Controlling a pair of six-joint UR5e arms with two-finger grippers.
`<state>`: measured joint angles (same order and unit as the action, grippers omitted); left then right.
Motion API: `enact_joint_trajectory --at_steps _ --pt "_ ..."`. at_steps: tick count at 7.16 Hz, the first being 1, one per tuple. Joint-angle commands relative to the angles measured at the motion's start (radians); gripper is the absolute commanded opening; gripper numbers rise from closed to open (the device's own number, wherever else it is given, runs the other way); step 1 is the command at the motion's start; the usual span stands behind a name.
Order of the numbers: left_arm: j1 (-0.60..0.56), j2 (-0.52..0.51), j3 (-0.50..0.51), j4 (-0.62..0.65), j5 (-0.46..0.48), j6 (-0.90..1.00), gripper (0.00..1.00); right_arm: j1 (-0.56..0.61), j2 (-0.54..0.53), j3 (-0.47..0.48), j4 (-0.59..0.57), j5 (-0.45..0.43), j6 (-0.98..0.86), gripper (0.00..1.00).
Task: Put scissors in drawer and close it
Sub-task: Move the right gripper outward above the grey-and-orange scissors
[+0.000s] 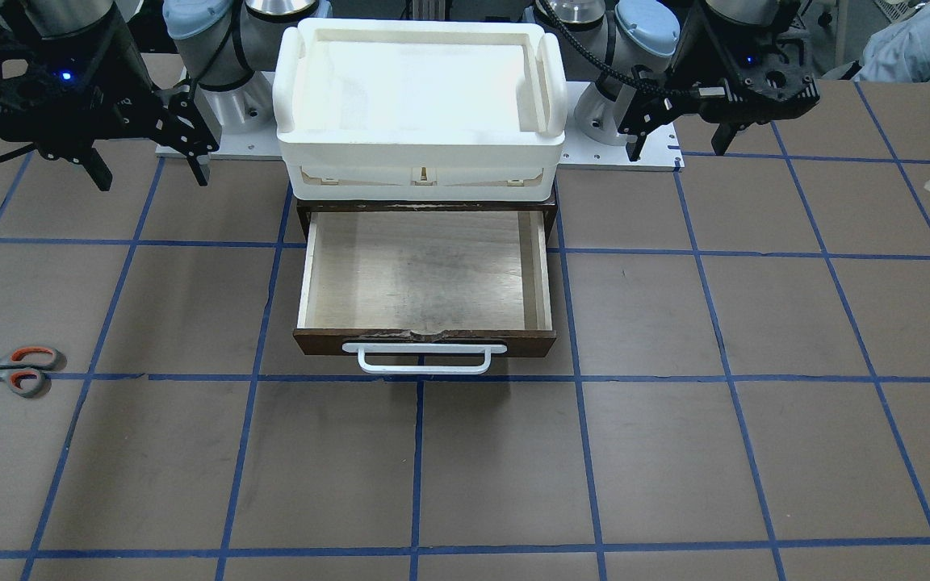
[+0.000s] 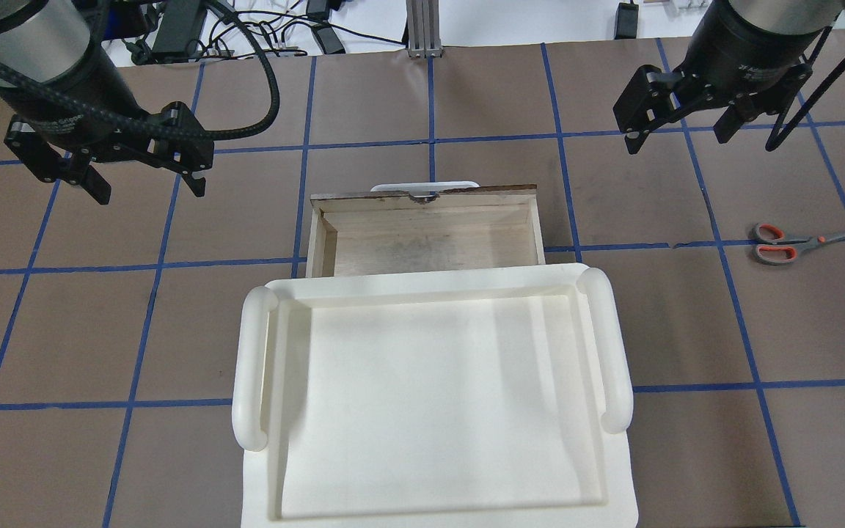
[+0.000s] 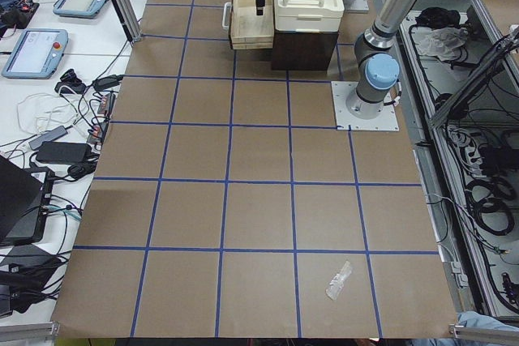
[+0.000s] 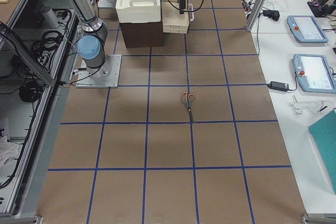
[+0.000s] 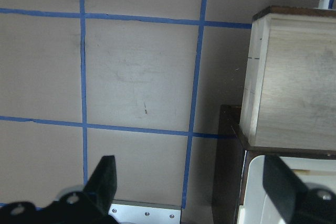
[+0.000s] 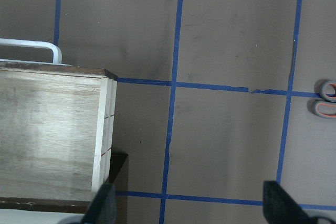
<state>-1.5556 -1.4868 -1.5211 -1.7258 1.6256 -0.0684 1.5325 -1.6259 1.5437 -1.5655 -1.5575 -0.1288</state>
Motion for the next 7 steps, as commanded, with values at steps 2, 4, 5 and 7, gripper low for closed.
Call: enact_joint_trajectory --at_steps 2,4,5,7 --pt "0.000 -0.001 -0.001 0.000 -0.001 -0.001 1.00 0.000 0.000 0.004 -0.022 0.016 0.017 1.00" --pt "-0.001 -0.001 -0.001 0.000 -0.003 -0.002 1.00 -0.046 0.015 0.004 -0.103 0.014 0.076 1.00" --pt "-0.001 -0.001 -0.001 0.000 -0.001 -0.004 1.00 -0.105 0.015 0.004 -0.122 0.016 0.174 1.00" --pt "0.000 -0.001 -0.001 -0.003 -0.001 0.001 1.00 -0.169 0.088 0.010 -0.164 -0.007 0.333 1.00"
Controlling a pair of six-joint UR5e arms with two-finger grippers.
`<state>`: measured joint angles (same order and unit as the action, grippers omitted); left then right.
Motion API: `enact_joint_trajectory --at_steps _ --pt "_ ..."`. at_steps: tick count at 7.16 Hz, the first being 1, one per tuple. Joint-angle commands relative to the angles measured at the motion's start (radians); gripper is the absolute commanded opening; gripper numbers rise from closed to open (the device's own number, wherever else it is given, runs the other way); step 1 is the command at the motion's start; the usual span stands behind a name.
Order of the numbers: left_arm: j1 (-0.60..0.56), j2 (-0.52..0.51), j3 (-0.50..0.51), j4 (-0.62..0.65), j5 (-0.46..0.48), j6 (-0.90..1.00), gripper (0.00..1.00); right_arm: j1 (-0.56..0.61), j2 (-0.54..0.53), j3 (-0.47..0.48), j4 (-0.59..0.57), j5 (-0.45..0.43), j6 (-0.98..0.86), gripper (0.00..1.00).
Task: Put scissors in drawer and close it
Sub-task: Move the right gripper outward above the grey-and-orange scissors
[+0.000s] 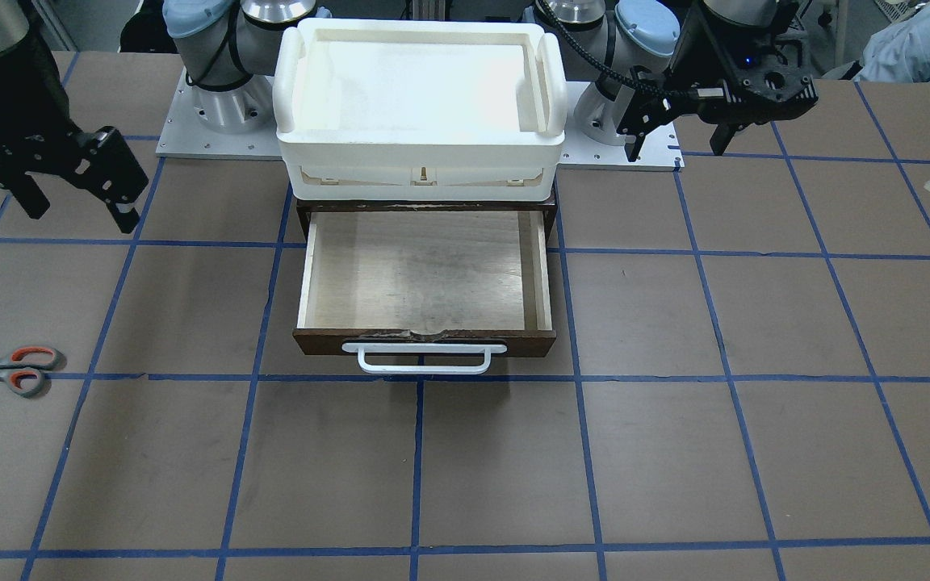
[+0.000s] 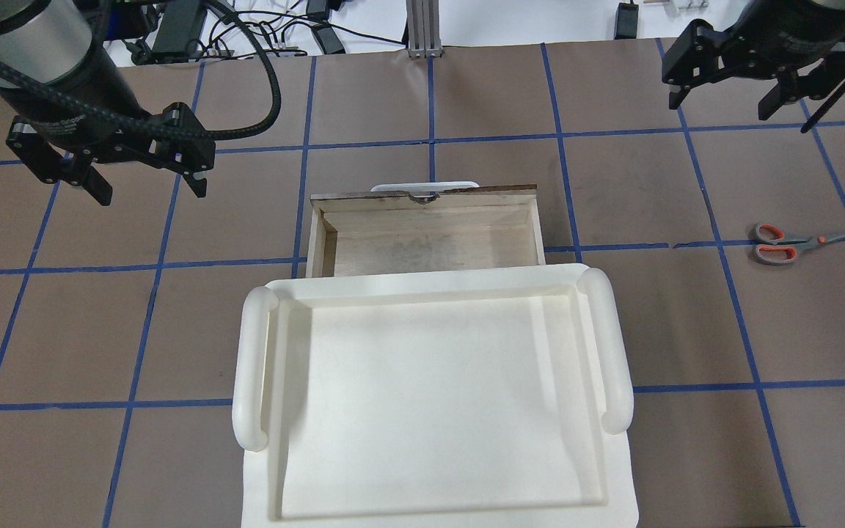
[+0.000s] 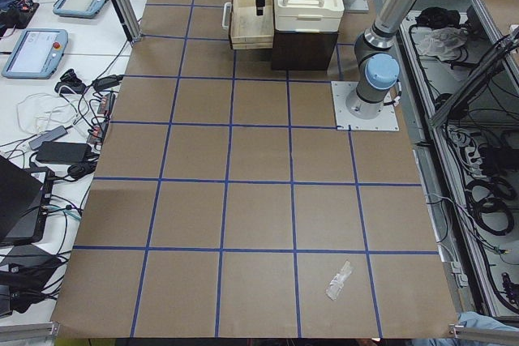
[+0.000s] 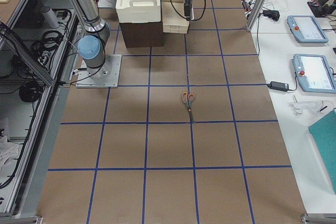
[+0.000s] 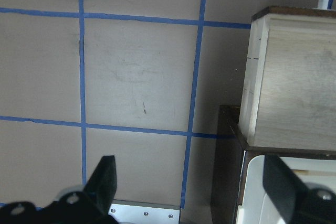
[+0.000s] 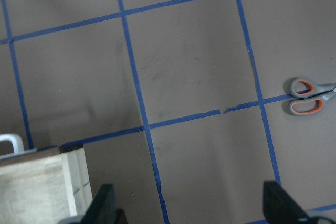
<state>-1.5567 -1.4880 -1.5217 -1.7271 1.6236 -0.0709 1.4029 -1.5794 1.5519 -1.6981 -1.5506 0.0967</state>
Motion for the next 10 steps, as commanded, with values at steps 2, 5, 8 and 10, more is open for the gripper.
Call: enact_joint_trajectory --at_steps 2,5,8,10 --pt "0.001 0.000 -0.002 -0.003 0.005 0.003 1.00 -0.172 0.111 0.004 -0.081 0.003 0.436 1.00" --pt "0.001 0.000 -0.002 -0.015 0.005 0.005 1.00 -0.331 0.240 0.017 -0.248 -0.029 0.541 1.00" --pt "0.004 0.011 -0.015 -0.019 0.004 0.000 1.00 -0.433 0.294 0.135 -0.352 0.006 0.759 1.00" --pt "0.004 0.018 -0.040 -0.012 -0.005 0.000 1.00 -0.484 0.340 0.201 -0.432 0.071 0.749 1.00"
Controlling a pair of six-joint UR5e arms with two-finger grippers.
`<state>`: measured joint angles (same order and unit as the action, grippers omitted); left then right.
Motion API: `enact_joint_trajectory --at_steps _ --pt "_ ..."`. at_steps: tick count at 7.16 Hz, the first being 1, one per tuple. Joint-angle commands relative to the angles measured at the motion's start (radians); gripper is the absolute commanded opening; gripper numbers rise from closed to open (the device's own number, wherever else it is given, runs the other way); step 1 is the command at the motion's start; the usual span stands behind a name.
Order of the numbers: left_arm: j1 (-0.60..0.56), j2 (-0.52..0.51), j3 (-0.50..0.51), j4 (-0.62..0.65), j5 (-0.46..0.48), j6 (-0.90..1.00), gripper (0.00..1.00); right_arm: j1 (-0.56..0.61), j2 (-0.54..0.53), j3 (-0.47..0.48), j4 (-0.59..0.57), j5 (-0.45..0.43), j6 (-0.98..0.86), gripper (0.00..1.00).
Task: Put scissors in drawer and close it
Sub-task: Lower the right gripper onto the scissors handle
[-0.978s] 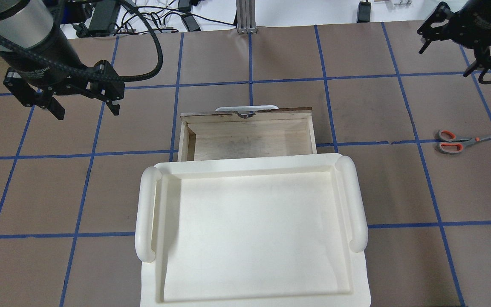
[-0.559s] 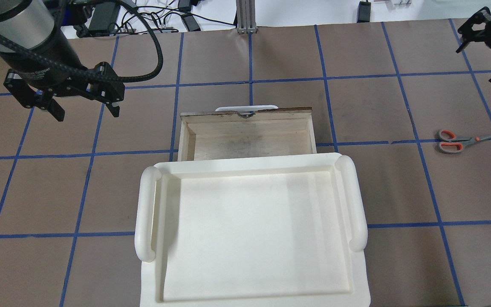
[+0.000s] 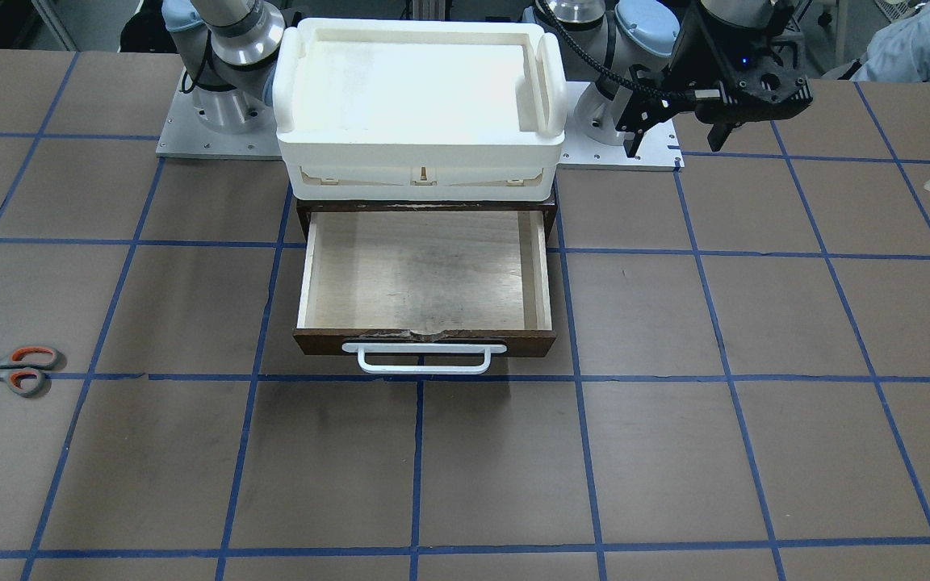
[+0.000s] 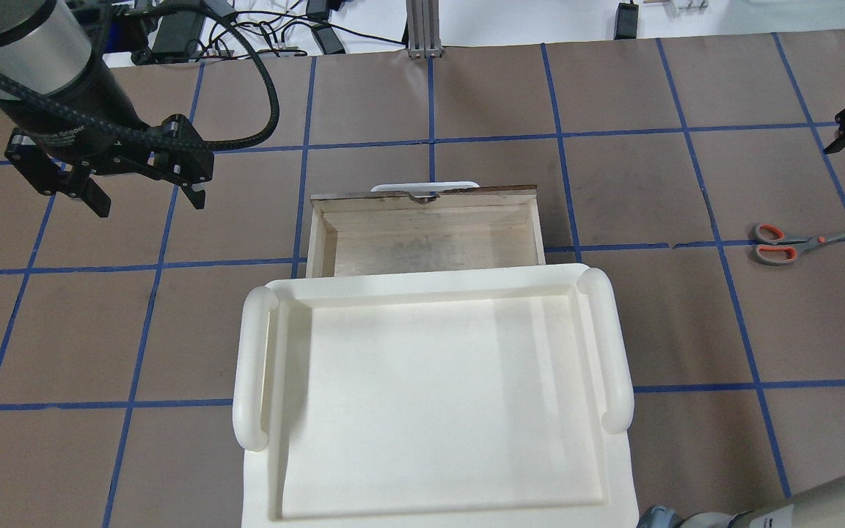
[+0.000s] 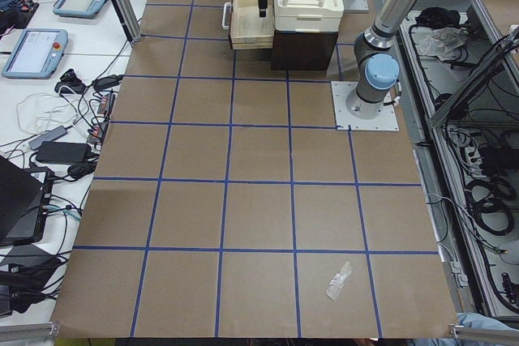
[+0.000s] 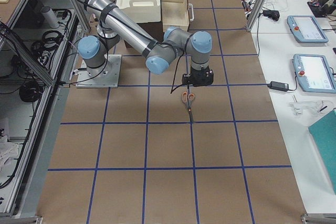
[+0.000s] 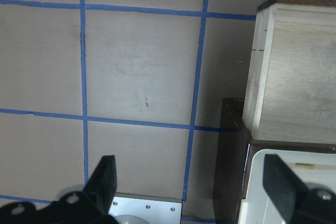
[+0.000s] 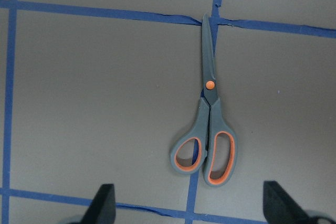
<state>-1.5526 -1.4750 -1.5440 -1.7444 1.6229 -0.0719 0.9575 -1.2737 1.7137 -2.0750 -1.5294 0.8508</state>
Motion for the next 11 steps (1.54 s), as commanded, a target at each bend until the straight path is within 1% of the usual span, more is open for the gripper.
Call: enact_joint_trajectory --at_steps 1,2,4,5,6,8,10,11 --pt "0.000 0.010 -0.027 0.009 -0.005 0.015 1.00 -0.045 0.077 0.041 -0.065 0.054 -0.018 1.00" --pt "0.000 0.012 -0.027 0.008 -0.003 0.015 1.00 -0.055 0.094 0.056 -0.062 0.066 -0.074 1.00" --pt "0.000 0.015 -0.027 0.003 -0.003 0.012 1.00 -0.060 0.132 0.063 -0.071 0.058 -0.067 1.00" --pt "0.000 0.015 -0.027 0.005 -0.003 0.014 1.00 -0.060 0.179 0.061 -0.094 0.054 -0.053 0.99" --pt "0.000 0.015 -0.027 0.003 -0.003 0.014 1.00 -0.060 0.200 0.063 -0.103 0.046 -0.042 0.99" --pt "0.000 0.015 -0.027 0.003 -0.001 0.015 1.00 -0.039 0.195 0.061 -0.103 -0.050 0.112 0.98" --pt "0.000 0.015 -0.027 0.003 0.000 0.015 1.00 -0.026 0.206 0.063 -0.100 -0.078 0.097 0.99" --pt "0.000 0.015 -0.027 0.003 0.000 0.017 1.00 -0.026 0.214 0.061 -0.100 -0.107 0.052 0.98"
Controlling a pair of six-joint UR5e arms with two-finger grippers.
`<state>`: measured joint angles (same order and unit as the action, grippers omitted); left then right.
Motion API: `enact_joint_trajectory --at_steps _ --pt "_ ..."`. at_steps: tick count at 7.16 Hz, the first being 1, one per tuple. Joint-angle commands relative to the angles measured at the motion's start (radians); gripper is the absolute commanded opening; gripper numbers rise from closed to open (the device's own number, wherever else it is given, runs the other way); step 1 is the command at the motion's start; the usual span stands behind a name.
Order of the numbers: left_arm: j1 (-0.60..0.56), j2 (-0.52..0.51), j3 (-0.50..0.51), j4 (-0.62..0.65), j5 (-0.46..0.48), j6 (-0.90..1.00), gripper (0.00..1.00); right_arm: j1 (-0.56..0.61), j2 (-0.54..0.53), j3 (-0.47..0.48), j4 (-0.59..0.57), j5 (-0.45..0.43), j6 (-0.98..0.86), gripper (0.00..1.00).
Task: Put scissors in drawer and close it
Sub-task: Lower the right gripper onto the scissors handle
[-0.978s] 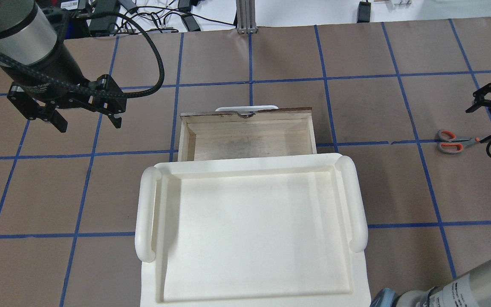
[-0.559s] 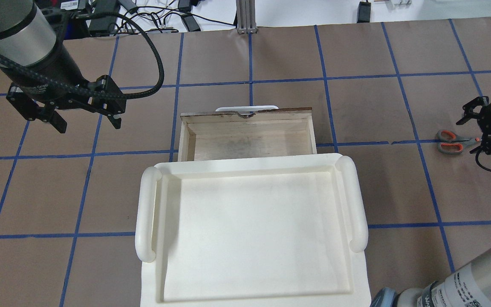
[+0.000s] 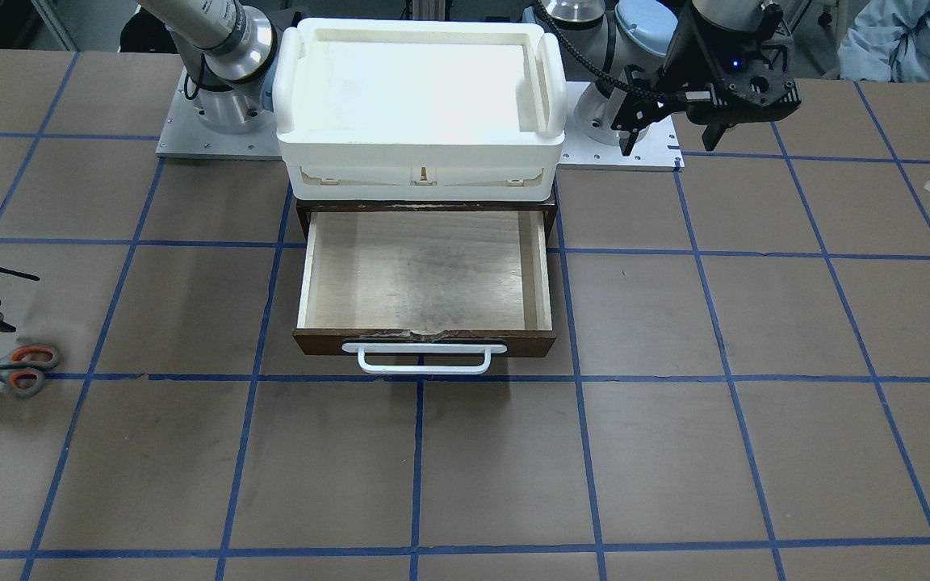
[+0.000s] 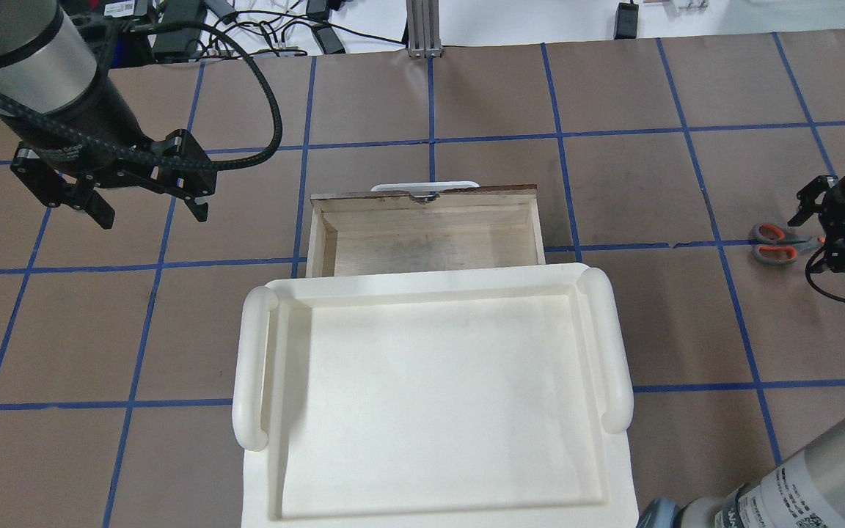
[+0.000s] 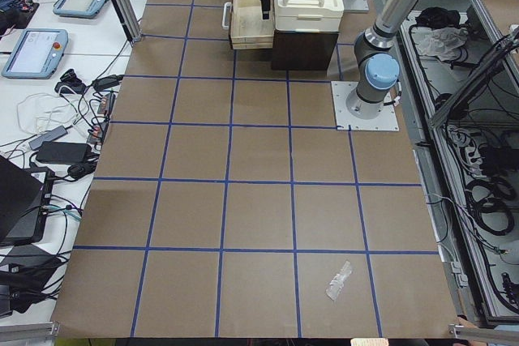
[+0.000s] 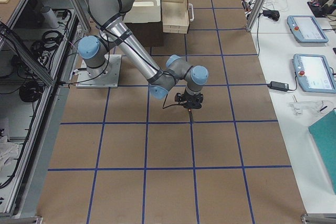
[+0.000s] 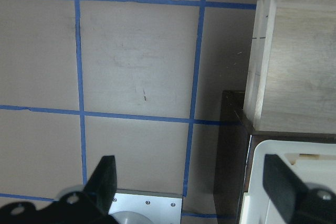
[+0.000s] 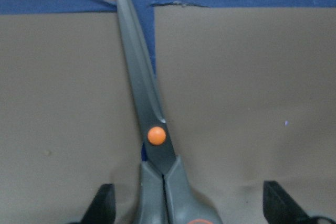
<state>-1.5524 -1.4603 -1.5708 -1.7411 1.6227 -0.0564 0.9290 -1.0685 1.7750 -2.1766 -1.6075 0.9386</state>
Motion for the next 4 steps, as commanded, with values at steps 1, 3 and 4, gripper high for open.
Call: enact_joint_trajectory --at_steps 1,3,4 --pt "0.000 0.002 0.003 0.008 -0.003 -0.006 1.00 0.002 0.027 0.001 0.003 -0.046 -0.046 0.81" --pt "-0.002 0.009 0.014 0.009 -0.007 -0.006 1.00 0.001 0.027 -0.002 -0.002 -0.036 -0.058 0.44" --pt "0.000 0.009 0.003 0.008 -0.006 0.001 1.00 0.002 0.024 -0.008 -0.003 -0.038 -0.063 0.26"
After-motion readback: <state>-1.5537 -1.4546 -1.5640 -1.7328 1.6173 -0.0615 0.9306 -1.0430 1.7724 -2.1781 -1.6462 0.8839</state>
